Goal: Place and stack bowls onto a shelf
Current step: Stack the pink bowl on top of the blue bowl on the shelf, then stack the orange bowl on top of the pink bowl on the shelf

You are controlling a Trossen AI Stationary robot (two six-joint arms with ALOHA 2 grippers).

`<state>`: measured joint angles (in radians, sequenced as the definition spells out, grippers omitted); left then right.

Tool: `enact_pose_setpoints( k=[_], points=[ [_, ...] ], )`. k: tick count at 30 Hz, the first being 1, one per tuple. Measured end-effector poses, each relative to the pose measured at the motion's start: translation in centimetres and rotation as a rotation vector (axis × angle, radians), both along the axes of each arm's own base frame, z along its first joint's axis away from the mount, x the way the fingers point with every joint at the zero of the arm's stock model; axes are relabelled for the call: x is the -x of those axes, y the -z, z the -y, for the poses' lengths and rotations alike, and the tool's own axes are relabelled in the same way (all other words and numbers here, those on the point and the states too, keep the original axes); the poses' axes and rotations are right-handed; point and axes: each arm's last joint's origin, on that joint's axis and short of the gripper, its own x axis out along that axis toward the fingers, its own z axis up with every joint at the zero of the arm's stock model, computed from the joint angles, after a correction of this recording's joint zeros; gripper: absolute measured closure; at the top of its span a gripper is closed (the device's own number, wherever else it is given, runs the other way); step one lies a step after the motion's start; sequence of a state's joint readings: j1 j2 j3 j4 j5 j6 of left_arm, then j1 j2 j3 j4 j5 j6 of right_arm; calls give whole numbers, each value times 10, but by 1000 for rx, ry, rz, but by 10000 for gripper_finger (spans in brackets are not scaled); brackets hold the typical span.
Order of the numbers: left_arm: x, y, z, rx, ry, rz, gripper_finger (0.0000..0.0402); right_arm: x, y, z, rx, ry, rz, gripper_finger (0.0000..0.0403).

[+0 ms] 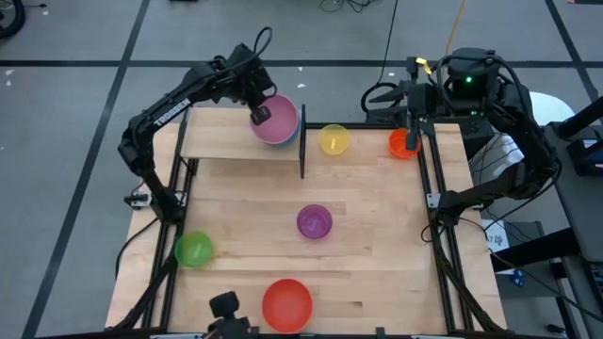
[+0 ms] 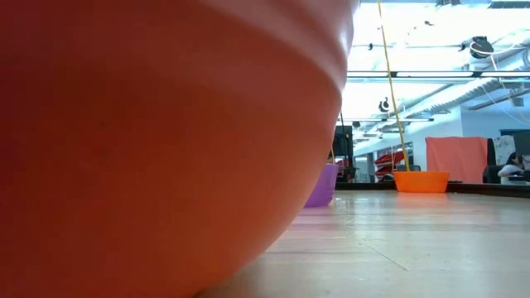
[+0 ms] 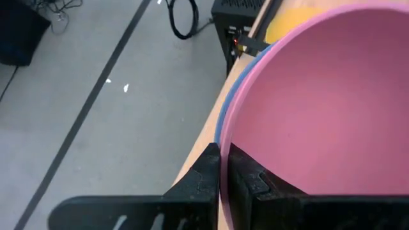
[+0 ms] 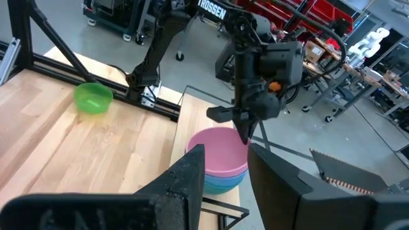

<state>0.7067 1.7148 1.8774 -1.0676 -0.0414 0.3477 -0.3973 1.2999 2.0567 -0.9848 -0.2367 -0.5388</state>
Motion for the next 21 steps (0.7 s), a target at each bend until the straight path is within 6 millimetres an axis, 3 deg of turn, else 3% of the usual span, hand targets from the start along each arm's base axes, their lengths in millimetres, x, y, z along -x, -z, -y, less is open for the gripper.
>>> enact_pose_setpoints(
  k=[9, 17, 21],
  points=[
    [-5, -4, -1, -43, 3, 42, 325, 0, 0, 0, -2, 1, 0, 289],
    [-4, -13, 3, -68, -21, 99, 316, 0, 0, 0, -1, 0, 0, 289],
    [4, -27, 14, -103, -4, 127, 315, 0, 1, 0, -6, 1, -9, 289]
  ],
)
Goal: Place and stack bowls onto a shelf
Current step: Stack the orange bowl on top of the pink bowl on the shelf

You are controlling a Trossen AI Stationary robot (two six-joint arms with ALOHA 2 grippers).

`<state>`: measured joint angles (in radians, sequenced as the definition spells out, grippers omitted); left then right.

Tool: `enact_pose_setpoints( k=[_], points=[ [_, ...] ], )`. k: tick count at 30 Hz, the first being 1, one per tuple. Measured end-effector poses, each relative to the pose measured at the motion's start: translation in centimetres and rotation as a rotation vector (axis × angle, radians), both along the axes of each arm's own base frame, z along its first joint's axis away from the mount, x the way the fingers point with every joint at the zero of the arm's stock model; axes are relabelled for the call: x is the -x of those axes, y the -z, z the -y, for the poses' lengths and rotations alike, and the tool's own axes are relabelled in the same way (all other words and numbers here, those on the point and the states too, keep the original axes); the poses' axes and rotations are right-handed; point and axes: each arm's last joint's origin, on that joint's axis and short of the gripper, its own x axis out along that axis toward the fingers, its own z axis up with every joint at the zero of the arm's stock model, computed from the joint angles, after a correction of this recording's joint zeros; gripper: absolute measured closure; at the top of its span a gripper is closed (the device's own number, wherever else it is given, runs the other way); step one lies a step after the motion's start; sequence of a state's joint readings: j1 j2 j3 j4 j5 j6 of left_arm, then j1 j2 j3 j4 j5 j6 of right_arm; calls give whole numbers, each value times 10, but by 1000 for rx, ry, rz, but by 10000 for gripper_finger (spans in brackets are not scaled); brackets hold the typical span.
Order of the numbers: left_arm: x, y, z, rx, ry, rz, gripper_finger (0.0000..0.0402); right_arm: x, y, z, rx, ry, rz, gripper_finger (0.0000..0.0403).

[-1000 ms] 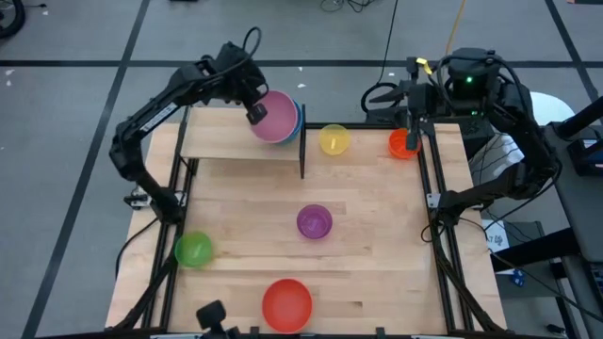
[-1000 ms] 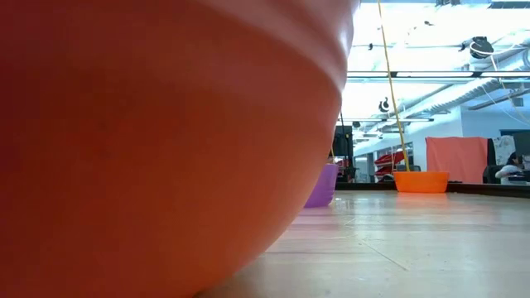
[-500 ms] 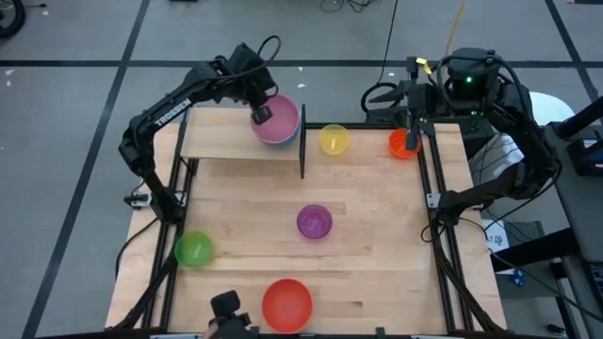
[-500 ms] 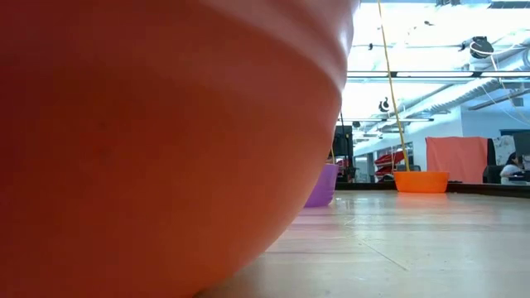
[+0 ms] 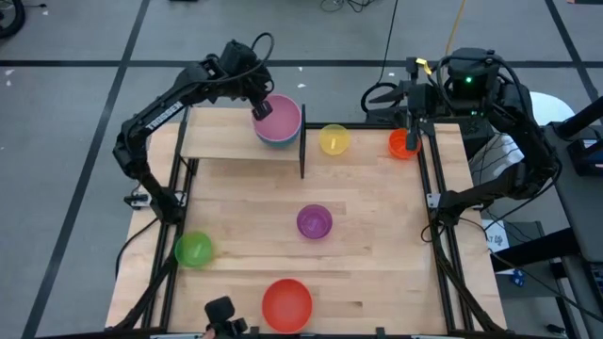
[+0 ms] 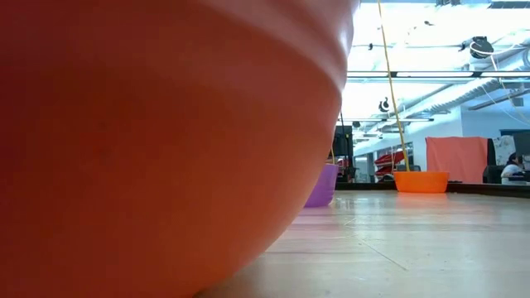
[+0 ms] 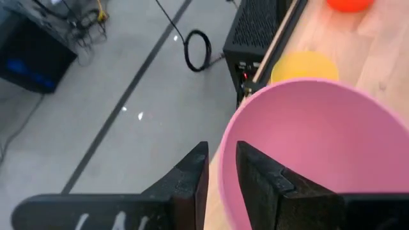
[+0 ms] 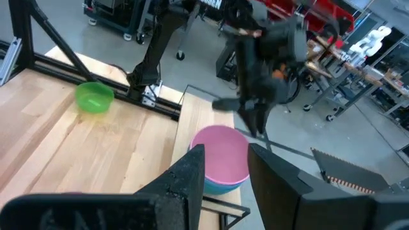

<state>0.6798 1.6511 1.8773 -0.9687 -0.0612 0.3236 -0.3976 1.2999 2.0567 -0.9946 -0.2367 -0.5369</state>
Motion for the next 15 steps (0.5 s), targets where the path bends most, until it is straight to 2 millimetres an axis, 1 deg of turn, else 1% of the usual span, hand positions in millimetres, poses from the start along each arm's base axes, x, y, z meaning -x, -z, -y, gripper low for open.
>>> enact_pose_setpoints(
  k=[3, 6, 9, 13, 15],
  points=[
    [9, -17, 16, -38, 25, 35, 315, 2, 4, -1, -19, 0, -45, 289],
    [23, -35, 40, -70, 62, 74, 315, 4, 10, -2, -45, 1, -108, 289],
    [34, -50, 66, -89, 114, 107, 314, 6, 16, -3, -70, 1, -163, 289],
    [48, -63, 97, -99, 195, 133, 314, 5, 21, -9, -113, -21, -216, 289],
    [54, -67, 109, -96, 227, 136, 314, 0, 24, -14, -118, -53, -231, 289]
  ],
)
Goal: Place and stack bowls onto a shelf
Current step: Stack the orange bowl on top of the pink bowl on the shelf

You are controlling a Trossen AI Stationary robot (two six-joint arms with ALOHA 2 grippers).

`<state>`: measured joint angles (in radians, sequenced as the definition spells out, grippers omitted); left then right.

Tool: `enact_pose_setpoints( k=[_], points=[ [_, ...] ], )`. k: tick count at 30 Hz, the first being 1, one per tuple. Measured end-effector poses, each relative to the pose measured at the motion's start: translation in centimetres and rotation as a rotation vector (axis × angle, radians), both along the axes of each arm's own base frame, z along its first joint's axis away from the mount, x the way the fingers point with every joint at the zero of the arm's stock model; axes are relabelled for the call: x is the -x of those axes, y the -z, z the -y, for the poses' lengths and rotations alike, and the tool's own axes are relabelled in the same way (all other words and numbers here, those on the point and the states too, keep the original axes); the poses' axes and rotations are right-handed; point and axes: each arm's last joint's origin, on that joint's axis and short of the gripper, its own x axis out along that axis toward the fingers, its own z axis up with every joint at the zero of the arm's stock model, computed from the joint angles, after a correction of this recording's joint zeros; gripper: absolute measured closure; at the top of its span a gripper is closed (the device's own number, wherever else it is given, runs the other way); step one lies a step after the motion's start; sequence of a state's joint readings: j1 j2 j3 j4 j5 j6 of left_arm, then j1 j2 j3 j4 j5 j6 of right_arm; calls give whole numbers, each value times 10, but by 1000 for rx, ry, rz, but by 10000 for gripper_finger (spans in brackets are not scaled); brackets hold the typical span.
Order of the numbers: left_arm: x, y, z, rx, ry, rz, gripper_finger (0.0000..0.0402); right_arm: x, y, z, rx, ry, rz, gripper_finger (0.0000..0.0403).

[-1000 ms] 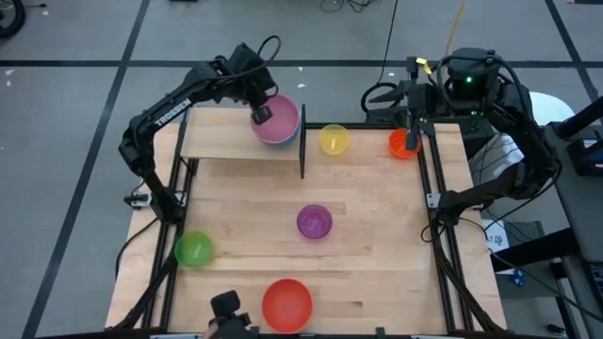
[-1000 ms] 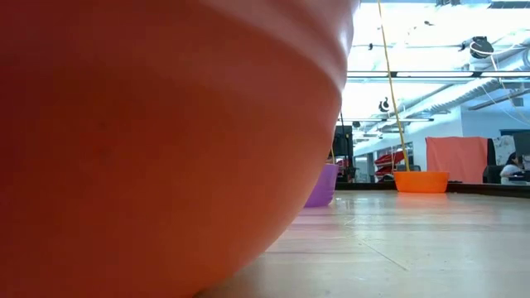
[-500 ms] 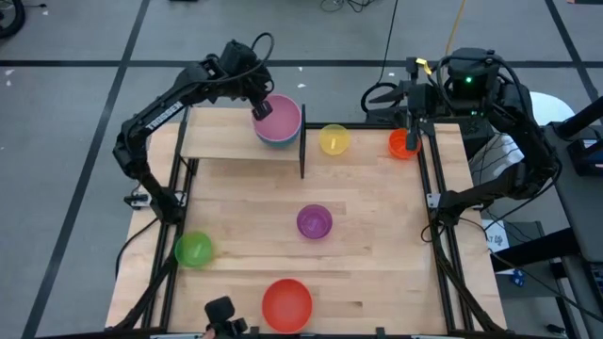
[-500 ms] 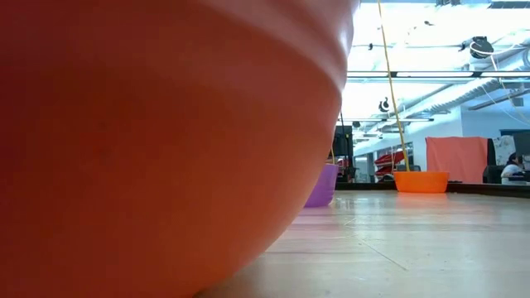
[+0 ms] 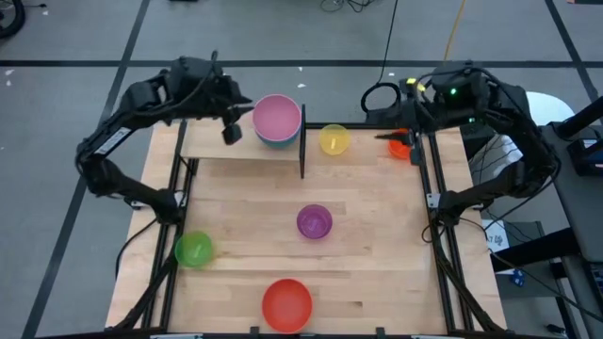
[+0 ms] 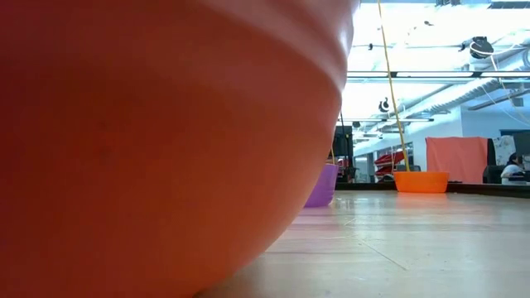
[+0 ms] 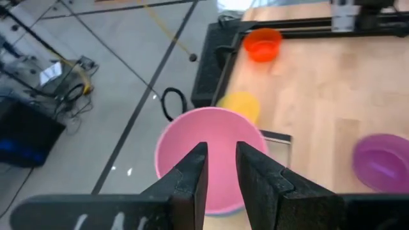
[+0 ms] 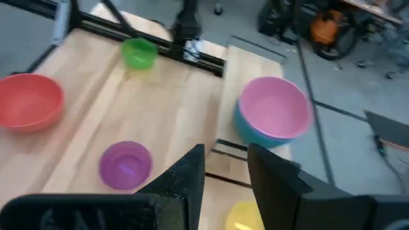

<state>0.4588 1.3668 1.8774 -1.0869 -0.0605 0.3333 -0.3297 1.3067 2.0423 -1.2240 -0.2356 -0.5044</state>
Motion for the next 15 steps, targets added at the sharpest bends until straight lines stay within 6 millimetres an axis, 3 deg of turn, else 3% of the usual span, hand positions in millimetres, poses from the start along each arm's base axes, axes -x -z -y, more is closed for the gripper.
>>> enact_pose_setpoints(
  k=[9, 15],
  points=[
    [23, -5, 30, 105, 15, 11, 314, -37, 54, -25, -65, -150, -182, 289],
    [31, 3, 42, 181, 30, -94, 314, -71, 99, -43, -165, -164, -172, 289]
  ],
)
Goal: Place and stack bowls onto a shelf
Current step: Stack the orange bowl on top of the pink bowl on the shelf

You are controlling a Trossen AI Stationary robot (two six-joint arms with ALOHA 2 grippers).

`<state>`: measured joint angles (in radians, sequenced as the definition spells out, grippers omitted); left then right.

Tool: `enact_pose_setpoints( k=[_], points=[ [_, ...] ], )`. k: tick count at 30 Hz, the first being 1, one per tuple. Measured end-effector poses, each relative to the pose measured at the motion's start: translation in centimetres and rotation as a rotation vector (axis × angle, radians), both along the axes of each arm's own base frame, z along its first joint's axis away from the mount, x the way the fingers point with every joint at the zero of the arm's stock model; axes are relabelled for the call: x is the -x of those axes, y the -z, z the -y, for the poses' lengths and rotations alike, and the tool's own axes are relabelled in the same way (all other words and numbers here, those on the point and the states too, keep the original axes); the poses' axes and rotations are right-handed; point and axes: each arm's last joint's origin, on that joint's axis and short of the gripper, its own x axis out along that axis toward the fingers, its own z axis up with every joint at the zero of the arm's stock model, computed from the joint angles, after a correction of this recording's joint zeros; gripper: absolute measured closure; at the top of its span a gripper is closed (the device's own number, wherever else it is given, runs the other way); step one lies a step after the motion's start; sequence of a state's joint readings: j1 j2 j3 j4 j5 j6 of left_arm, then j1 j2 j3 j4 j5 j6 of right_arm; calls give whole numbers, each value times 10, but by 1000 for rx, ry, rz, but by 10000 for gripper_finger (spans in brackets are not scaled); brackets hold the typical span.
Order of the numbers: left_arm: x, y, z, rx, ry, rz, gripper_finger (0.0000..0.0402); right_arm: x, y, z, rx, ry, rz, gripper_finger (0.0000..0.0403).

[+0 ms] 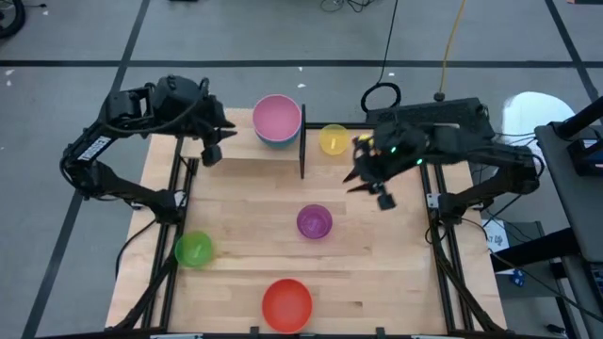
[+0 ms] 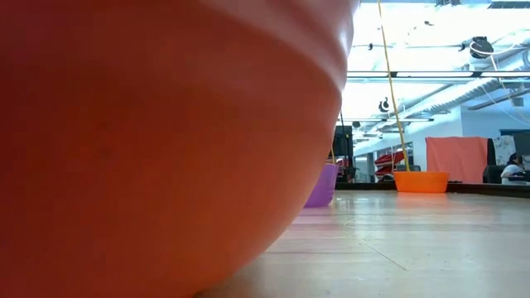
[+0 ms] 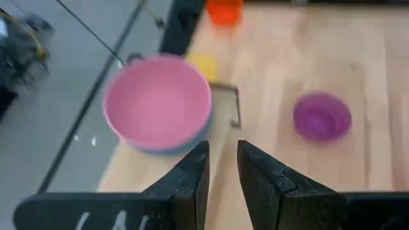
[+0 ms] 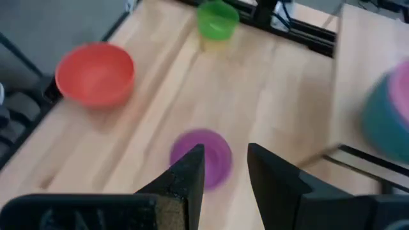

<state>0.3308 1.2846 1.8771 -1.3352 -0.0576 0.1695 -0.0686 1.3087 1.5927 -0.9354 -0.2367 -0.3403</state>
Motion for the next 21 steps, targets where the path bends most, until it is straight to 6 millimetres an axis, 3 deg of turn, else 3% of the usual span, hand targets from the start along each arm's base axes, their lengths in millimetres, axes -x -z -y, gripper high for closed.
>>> enact_pose_setpoints(
  k=[4, 11, 15, 21],
  points=[
    [3, 9, 13, 126, 87, -86, 314, -17, 20, -14, -55, -5, 70, 289],
    [-6, 24, 47, 312, 305, -163, 314, -30, 28, -29, -30, 112, 190, 289],
    [-12, 36, 67, 357, 308, -210, 314, -29, 27, -34, -1, 208, 201, 289],
    [-23, 69, 92, 309, 214, -315, 314, -29, 26, -39, 11, 291, 216, 289]
  ],
)
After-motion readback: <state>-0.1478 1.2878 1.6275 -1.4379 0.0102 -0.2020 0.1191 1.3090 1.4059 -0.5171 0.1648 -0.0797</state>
